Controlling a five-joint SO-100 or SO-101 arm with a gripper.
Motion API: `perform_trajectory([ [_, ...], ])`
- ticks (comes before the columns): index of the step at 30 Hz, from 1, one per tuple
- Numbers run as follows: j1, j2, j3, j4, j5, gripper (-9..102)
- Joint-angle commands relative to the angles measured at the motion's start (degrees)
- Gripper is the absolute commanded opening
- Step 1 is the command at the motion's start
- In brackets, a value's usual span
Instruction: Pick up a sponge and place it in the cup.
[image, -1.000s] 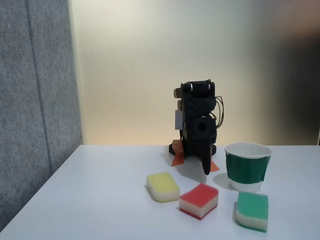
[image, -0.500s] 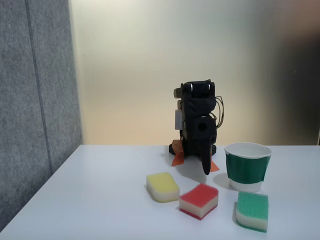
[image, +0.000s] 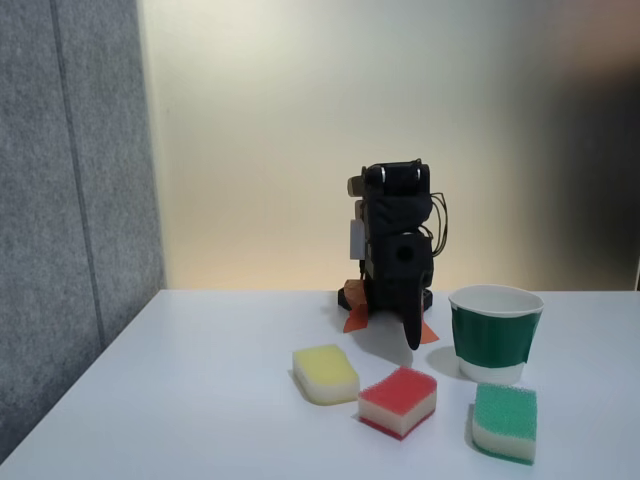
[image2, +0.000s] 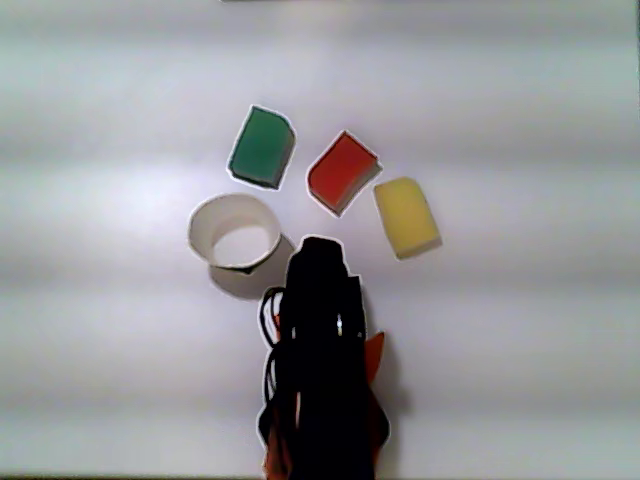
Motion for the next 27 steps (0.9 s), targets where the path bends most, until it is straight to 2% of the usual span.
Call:
perform_trajectory([
  [1, -0.88, 0.62, 2.72, 0.88, 0.70, 0],
  [25, -0.35, 0.62, 2.72, 0.88, 0.44, 0],
  [27, -1.32, 0.62, 2.72, 0.88, 0.09, 5],
])
